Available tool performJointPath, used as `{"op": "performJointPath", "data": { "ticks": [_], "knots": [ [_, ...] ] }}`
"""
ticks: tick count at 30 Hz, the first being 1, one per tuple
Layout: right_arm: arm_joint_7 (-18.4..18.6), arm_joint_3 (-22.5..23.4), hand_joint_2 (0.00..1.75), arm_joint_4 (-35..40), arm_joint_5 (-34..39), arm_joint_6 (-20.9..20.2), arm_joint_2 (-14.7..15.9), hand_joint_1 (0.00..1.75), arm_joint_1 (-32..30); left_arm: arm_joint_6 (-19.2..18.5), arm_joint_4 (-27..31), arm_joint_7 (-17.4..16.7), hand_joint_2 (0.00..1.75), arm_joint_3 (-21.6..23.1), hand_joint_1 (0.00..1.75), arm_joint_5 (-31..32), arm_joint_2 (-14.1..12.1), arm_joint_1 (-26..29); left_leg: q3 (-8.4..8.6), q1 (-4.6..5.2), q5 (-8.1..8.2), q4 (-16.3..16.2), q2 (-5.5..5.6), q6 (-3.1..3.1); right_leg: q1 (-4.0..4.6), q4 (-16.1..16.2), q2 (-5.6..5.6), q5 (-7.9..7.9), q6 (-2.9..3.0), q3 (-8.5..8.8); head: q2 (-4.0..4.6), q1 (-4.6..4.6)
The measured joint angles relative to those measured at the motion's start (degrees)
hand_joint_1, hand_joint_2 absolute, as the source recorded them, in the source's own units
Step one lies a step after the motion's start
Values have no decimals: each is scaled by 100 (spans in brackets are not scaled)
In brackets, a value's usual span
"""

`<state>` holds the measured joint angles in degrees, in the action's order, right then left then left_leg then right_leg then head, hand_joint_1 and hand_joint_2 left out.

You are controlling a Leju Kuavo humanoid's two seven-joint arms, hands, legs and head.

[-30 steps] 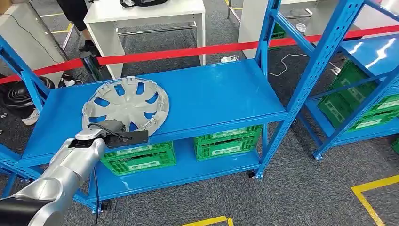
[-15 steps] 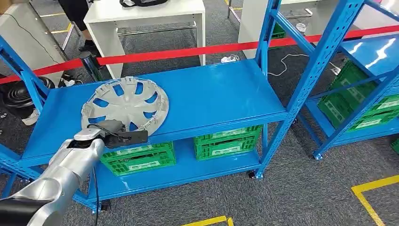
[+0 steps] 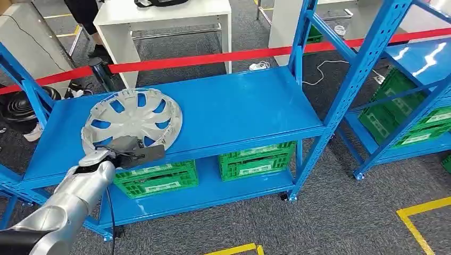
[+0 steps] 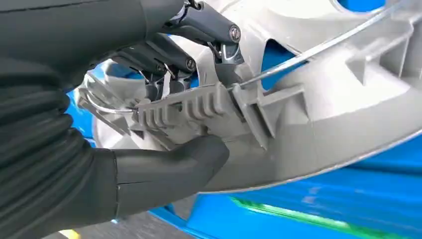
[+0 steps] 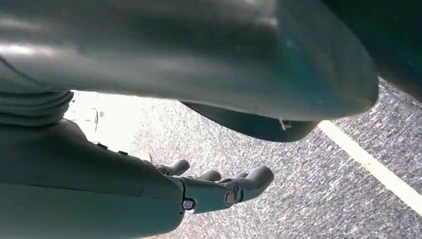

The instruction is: Take the parts from the cabinet and place them on the table.

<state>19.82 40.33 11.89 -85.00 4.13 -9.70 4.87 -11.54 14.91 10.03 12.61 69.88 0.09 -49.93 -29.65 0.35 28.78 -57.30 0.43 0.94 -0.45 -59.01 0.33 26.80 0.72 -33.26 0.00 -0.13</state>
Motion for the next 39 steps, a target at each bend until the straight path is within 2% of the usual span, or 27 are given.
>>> {"op": "performJointPath", "data": {
  "ticks": [4,12,21,26,35,39],
  "knots": [
    [0,0,0,0,17,0,0,0,-2,150,0,131,175,-94,175,-15,9,23,-2,0,0,0,1,0,0,0,-1,1,-1,-2,0,2],
    [0,9,0,0,103,35,2,0,-46,680,59,675,175,-137,175,64,17,69,7,0,-3,-4,4,0,1,2,-2,-1,-1,-29,0,2],
    [0,50,0,0,173,77,2,0,-65,1141,332,1147,175,-135,175,-210,55,83,-8,0,-5,-5,3,2,2,10,0,-2,-2,-41,0,2],
    [0,112,0,0,197,103,4,0,-68,1149,636,1047,175,-39,175,-262,116,85,-14,0,-3,-5,2,0,2,14,2,-2,-3,-46,0,2],
    [0,125,0,0,179,96,2,0,-68,1416,1169,684,175,260,175,-319,125,279,-23,-1,-2,-5,2,-2,3,15,3,-2,-3,-54,0,2],
    [0,136,0,0,181,98,2,0,-69,1453,1333,669,175,319,175,-395,118,384,-35,16,1,-16,5,-6,0,23,0,-8,-11,-58,0,2]
  ]
}}
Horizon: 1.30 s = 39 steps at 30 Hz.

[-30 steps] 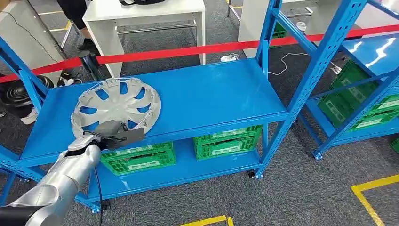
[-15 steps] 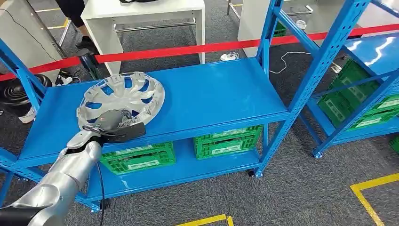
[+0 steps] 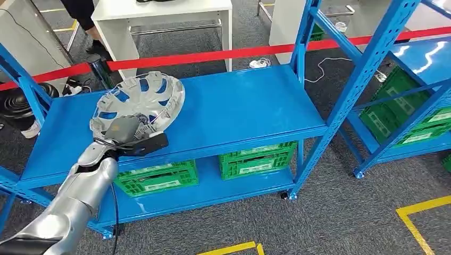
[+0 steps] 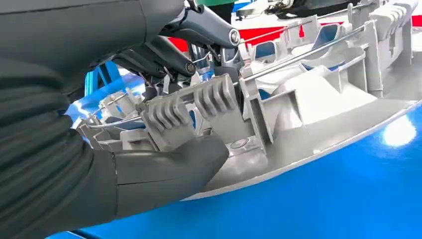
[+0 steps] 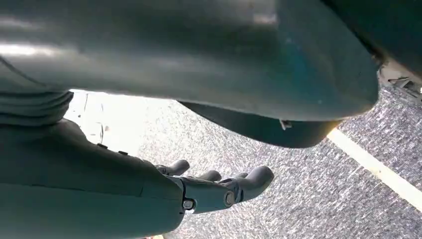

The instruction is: Take the parts from the cabinet and place them on the table.

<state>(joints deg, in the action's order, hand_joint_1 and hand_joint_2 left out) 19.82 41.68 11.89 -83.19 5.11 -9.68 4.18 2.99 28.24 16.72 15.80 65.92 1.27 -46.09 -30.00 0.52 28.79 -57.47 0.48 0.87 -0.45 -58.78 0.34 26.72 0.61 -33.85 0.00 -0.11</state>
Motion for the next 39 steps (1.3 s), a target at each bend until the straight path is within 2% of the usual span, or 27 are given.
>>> {"op": "performJointPath", "data": {
  "ticks": [3,8,10,11,12,13,15,16,17,18,19,20,21,22,23,25,26,27,28,30,31,32,33,34,36,38,39],
  "knots": [
    [0,4,0,0,5,4,0,0,-1,0,122,-44,175,42,175,-42,-18,35,-10,2,8,-16,-1,-13,-1,0,0,-2,-5,-2,0,-2],
    [0,13,0,0,5,4,0,0,-4,0,369,-81,175,131,175,-79,-72,115,-43,7,29,-66,-1,-52,-5,3,0,-15,-46,-8,0,-2],
    [0,15,0,0,13,4,0,0,-3,0,485,-101,175,144,175,-90,-90,147,-53,7,2,-44,-2,-92,-2,35,2,-44,-90,-2,0,-2],
    [0,15,0,0,22,7,4,0,0,0,564,-111,175,155,175,-98,-90,170,-9,-79,-63,47,-8,-132,31,29,2,-19,-108,-30,0,2],
    [0,17,0,0,24,9,9,0,-1,0,638,-116,175,166,175,-109,-92,187,2,-75,-79,83,-23,-144,29,-68,-7,47,-131,-80,0,7],
    [-2,17,0,0,24,11,7,0,0,0,705,-148,175,168,175,-118,-101,197,-8,-87,-88,86,-31,-157,20,-390,-8,235,-142,-245,0,22],
    [-7,22,0,0,24,20,9,0,-10,0,837,-208,175,175,175,-123,-114,267,-23,-87,-83,68,-39,-157,-7,-1362,-9,606,-179,-731,0,24],
    [-83,26,0,0,29,24,9,0,-8,-2,894,-234,175,179,175,-129,-120,309,-25,-89,-69,55,-42,-150,-12,-1716,-12,670,-191,-931,0,22],
    [-254,26,0,0,31,28,9,0,-4,-2,944,-256,175,182,175,-129,-127,348,-23,-97,-53,39,-43,-139,-26,-1767,-12,580,-204,-997,0,24],
    [-436,31,0,0,33,33,9,0,-2,-2,990,-271,175,184,175,-129,-127,374,-19,-108,-27,15,-40,-120,-42,-1556,-13,381,-213,-928,0,22],
    [-558,42,0,0,42,35,15,0,-3,-4,1044,-278,175,190,175,-129,-127,387,-16,-125,5,-17,-33,-99,-59,-1148,-14,115,-219,-752,0,24],
    [-616,61,0,0,48,37,20,0,-10,-13,1086,-280,175,199,175,-129,-127,388,-13,-148,49,-67,-21,-64,-76,-605,-22,-176,-228,-521,-2,24],
    [-610,74,0,0,64,37,20,0,-18,-15,1123,-280,175,212,175,-129,-133,388,-41,-147,96,-117,-15,-17,-78,-301,-34,-194,-236,-395,0,24],
    [-614,96,0,-7,85,39,13,0,-24,-22,1158,-264,175,227,175,-138,-136,380,-106,-100,124,-196,3,31,-42,-179,-16,-120,-186,-331,0,46],
    [-614,118,0,-7,98,46,13,0,-16,-39,1220,-234,175,236,175,-180,-140,385,-143,-98,111,-184,11,58,-54,-227,-11,-88,-102,-380,0,35],
    [-535,151,0,-7,109,70,18,0,-27,-123,1340,-164,175,269,175,-249,-151,390,-132,-120,111,-159,2,99,-19,-228,-1,-66,-35,-396,-2,31],
    [-470,157,0,-7,112,72,17,0,-21,-158,1421,-131,175,271,175,-302,-160,390,-112,-122,139,-158,6,138,-40,-206,0,-68,15,-376,0,31],
    [-361,162,0,-7,118,74,17,0,-23,-197,1536,-92,175,271,175,-358,-177,400,-160,-137,212,-240,-10,166,-58,-185,-1,-66,49,-343,0,26],
    [-269,164,0,-7,122,79,17,0,-19,-236,1612,-50,175,278,175,-413,-179,392,-271,-130,343,-483,-24,181,-60,-181,-3,-58,77,-329,-2,2],
    [-210,170,0,-7,127,79,15,0,-16,-335,1806,50,175,315,175,-536,-221,432,-721,-131,701,-1363,-22,203,-54,-185,-3,-46,104,-320,0,7],
    [-210,177,0,-7,129,79,17,0,-19,-380,1916,72,175,330,175,-579,-247,465,-950,-131,815,-1766,-22,207,-48,-187,0,-40,114,-316,0,7],
    [-201,186,0,-7,142,81,17,0,-22,-407,2011,79,175,346,175,-595,-273,500,-1077,-131,785,-1943,-22,200,-45,-190,10,-37,118,-307,-2,9],
    [-201,203,0,-7,149,79,17,0,-24,-446,2153,79,175,363,175,-623,-308,532,-1062,-130,612,-1828,-22,186,-43,-191,21,-32,121,-291,-2,7],
    [-201,216,0,-7,158,79,17,0,-23,-489,2290,79,175,376,175,-671,-330,544,-946,-130,355,-1511,-21,163,-42,-195,31,-25,119,-275,0,7],
    [-201,243,0,-7,158,79,15,0,-23,-590,2566,74,175,409,175,-737,-424,543,-546,-126,-188,-536,-22,106,-42,-200,42,-10,96,-254,0,7],
    [-201,260,0,-7,155,79,15,0,-18,-695,2818,79,175,431,175,-809,-490,535,-418,-84,-103,-228,-11,97,-13,-216,60,-24,24,-307,0,7],
    [-203,260,0,-7,153,79,15,0,-21,-746,2938,83,175,431,175,-859,-525,537,-445,-81,-118,-239,-7,82,-14,-194,57,-49,-13,-314,0,11]
  ]
}}
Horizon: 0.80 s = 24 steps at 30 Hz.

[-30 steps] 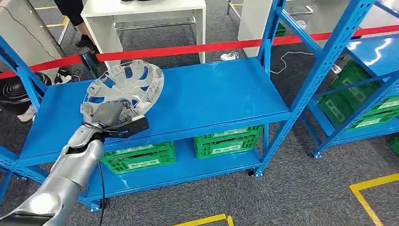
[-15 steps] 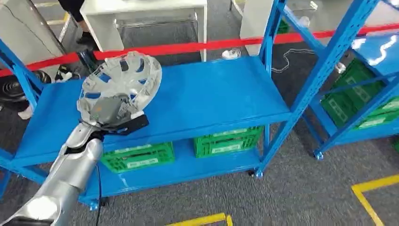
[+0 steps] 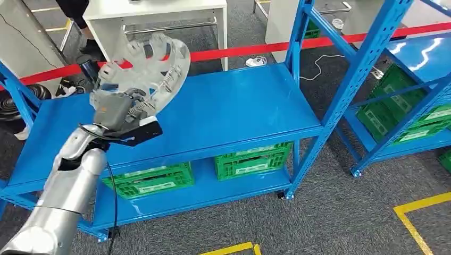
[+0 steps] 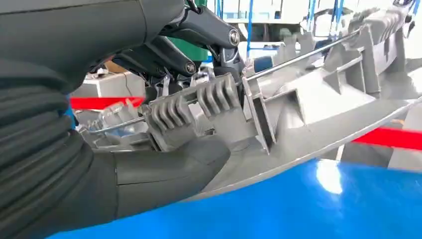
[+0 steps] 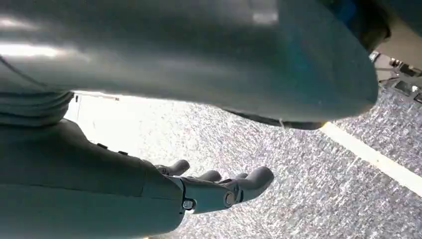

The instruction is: Take the parts from the cabinet and place them on the table.

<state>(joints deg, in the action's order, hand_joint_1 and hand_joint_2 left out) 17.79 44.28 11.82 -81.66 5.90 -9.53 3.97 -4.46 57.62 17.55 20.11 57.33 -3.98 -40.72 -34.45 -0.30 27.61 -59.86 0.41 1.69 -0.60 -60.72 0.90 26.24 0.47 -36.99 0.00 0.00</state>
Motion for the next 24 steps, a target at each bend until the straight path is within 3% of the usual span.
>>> {"op": "performJointPath", "data": {
  "ticks": [2,4,6,7,8,9,10,12,14,17,18,19,22,23,24],
  "knots": [
    [2,9,0,0,-17,-2,0,0,-9,-89,187,-2,175,2,175,-48,-74,-15,-8,-22,-31,13,4,-51,16,42,1,-30,-59,13,0,2],
    [2,9,0,0,-37,-2,2,0,-8,-151,343,-20,175,7,175,-74,-129,-61,1,-60,-75,51,-9,-126,6,-171,-39,161,-108,-86,0,11],
    [0,11,0,0,-41,-2,2,0,-3,-194,482,28,175,11,175,-170,-188,-77,-10,-52,-83,48,-13,-150,3,-1011,-50,612,-134,-447,0,6],
    [-52,13,0,0,-41,-2,2,0,0,-205,522,55,175,17,175,-208,-221,-77,-15,-47,-82,44,-21,-157,5,-1422,-51,767,-142,-624,0,13],
    [-200,17,0,0,-42,0,2,0,2,-238,567,85,175,20,175,-260,-247,-76,-16,-44,-82,38,-27,-157,5,-1680,-53,813,-146,-728,0,8],
    [-359,20,0,0,-41,0,2,0,3,-262,610,118,175,22,175,-313,-276,-78,-16,-44,-81,30,-29,-157,4,-1643,-54,729,-142,-702,0,8],
    [-483,28,0,0,-37,0,2,0,-1,-299,681,140,175,26,175,-378,-301,-85,-15,-44,-80,22,-27,-156,3,-1357,-56,540,-133,-547,0,11],
    [-492,39,0,0,-33,9,7,0,-1,-395,817,173,175,28,175,-522,-334,-115,-15,-46,-64,-6,-15,-133,1,-343,-67,80,-93,-16,0,11],
    [-472,46,0,0,-26,13,9,0,6,-492,927,192,175,31,175,-647,-383,-148,-68,-4,-50,-59,-2,-69,37,-3,-68,149,-41,139,0,6],
    [-393,55,0,0,0,28,13,0,-1,-610,1125,199,175,46,175,-794,-444,-151,-59,-25,-108,4,-3,40,56,-7,-49,106,50,114,0,6],
    [-321,57,0,0,4,28,11,0,2,-643,1191,177,175,50,175,-846,-461,-145,-86,-33,-65,-14,-4,65,7,52,-58,64,112,135,0,6],
    [-220,61,0,0,4,28,11,0,5,-669,1254,168,175,63,175,-887,-483,-149,-126,-36,35,-112,-15,93,9,66,-63,50,132,138,0,-3],
    [-101,79,0,0,4,33,11,0,2,-789,1399,157,175,109,175,-1027,-568,-124,-592,-47,661,-1291,-15,160,5,66,-63,35,160,125,0,-9],
    [-98,83,0,0,4,33,11,0,0,-833,1434,162,175,125,175,-1093,-610,-99,-714,-47,746,-1593,-15,172,6,65,-63,31,166,121,0,-13],
    [-98,85,0,0,0,33,11,0,-2,-893,1496,181,175,138,175,-1199,-653,-60,-714,-47,697,-1639,-15,172,6,65,-62,27,168,121,0,-9]
  ]
}}
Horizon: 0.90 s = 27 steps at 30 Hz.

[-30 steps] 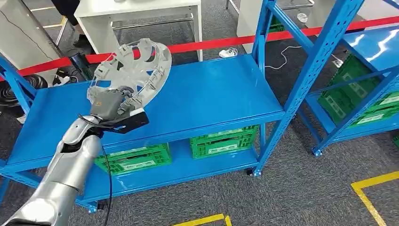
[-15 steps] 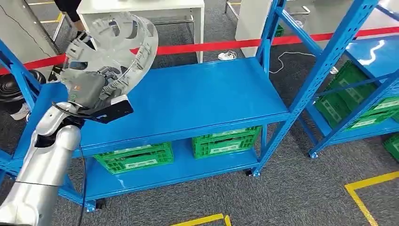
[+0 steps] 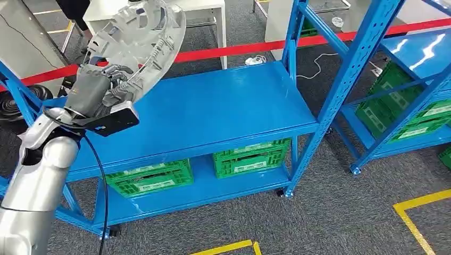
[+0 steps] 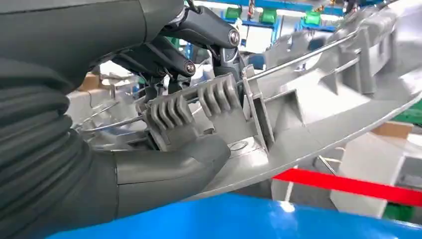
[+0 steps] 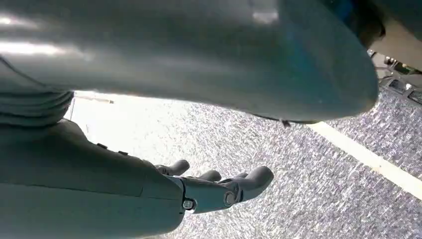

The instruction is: Take the parts from the cabinet and place them on the table.

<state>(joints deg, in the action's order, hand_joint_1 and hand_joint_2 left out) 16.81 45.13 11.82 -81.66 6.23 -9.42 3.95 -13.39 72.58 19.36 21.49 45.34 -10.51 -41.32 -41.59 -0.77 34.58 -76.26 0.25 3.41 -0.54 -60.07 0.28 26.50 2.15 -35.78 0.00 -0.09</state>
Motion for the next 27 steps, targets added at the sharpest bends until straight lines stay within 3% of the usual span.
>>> {"op": "performJointPath", "data": {
  "ticks": [1,3,4,5,8,9,10,11,13,14,15,16,18,19,20,21,23,24,25,27],
  "knots": [
    [-2,2,0,0,-5,0,0,0,0,-36,64,18,175,11,175,-80,-42,37,113,0,-148,196,0,-6,0,-3,2,-4,-3,0,0,-4],
    [-2,2,0,0,-18,0,-2,0,1,-101,200,61,175,35,175,-193,-96,77,619,0,-603,1138,-1,-39,-1,-16,5,-12,-21,1,-2,-2],
    [-2,2,0,0,-35,0,-2,0,2,-159,297,85,175,41,175,-275,-131,112,819,1,-650,1572,0,-66,1,-20,4,-20,-43,-6,0,0],
    [-2,2,0,0,-46,4,-2,0,10,-224,408,103,175,50,175,-355,-164,162,904,40,-618,1691,8,-95,38,-46,11,-31,-81,-44,0,-2],
    [-2,2,0,0,-61,7,-2,0,2,-412,685,127,175,76,175,-528,-260,313,830,60,-676,1662,20,-201,19,20,12,-111,-201,-66,0,9],
    [-2,2,0,0,-64,7,-2,0,1,-453,766,136,175,85,175,-571,-289,347,822,22,-719,1711,15,-261,46,15,15,-123,-228,-76,0,4],
    [-2,2,0,0,-70,9,0,0,2,-511,861,151,175,96,175,-619,-304,374,819,7,-755,1731,-2,-305,19,-74,13,7,-249,-114,0,6],
    [-2,2,0,0,-81,9,-2,0,3,-565,932,164,175,96,175,-672,-346,397,788,6,-781,1732,-12,-350,21,-341,-2,264,-264,-213,0,11],
    [-2,2,0,0,-94,7,-2,0,2,-689,1092,223,175,98,175,-801,-403,507,718,19,-821,1724,-28,-388,9,-1217,-3,771,-298,-541,0,9],
    [-6,2,0,0,-96,7,0,0,3,-752,1176,262,175,100,175,-861,-441,578,684,25,-842,1718,-32,-388,10,-1559,-2,908,-308,-652,0,9],
    [-53,2,0,0,-99,4,-2,0,8,-822,1274,312,175,103,175,-923,-474,655,651,27,-862,1708,-32,-386,10,-1696,-3,914,-312,-661,0,11],
    [-98,2,0,0,-116,-6,-2,0,9,-875,1376,346,175,107,175,-960,-509,737,624,27,-875,1698,-33,-378,9,-1550,-4,798,-305,-527,0,9],
    [-96,2,0,0,-120,-11,0,0,6,-1002,1568,407,175,114,175,-1052,-560,876,587,27,-897,1673,-29,-356,10,-642,-4,410,-273,67,0,11],
    [-94,2,0,0,-123,-11,0,0,10,-1047,1658,424,175,120,175,-1083,-584,926,573,27,-907,1652,-25,-340,12,-162,-5,323,-242,373,0,11],
    [-85,2,0,0,-123,-11,2,0,24,-1078,1746,439,175,122,175,-1104,-604,968,542,47,-927,1641,-21,-307,41,-4,-1,424,-209,451,0,7],
    [-90,2,0,0,-123,-11,2,0,24,-1104,1808,464,175,131,175,-1115,-623,1006,542,42,-949,1643,-14,-269,67,-42,0,317,-182,403,0,4],
    [-79,2,0,0,-116,-9,4,0,25,-1152,1988,531,175,144,175,-1174,-665,1102,528,32,-1006,1672,-16,-185,80,0,6,327,-122,370,0,4],
    [-61,2,0,-2,-112,-7,4,0,20,-1174,2093,577,175,146,175,-1205,-708,1146,522,52,-1036,1687,-14,-141,42,49,6,270,-67,362,0,4],
    [-48,2,0,0,-103,-4,-5,0,21,-1194,2186,620,175,149,175,-1238,-754,1203,463,26,-960,1634,-2,-123,13,89,-10,213,-40,348,0,7],
    [-17,2,0,0,-92,7,-4,0,23,-1239,2319,666,175,155,175,-1251,-833,1257,299,19,-465,1117,-4,-52,7,103,-10,149,13,291,0,-26]
  ]
}}
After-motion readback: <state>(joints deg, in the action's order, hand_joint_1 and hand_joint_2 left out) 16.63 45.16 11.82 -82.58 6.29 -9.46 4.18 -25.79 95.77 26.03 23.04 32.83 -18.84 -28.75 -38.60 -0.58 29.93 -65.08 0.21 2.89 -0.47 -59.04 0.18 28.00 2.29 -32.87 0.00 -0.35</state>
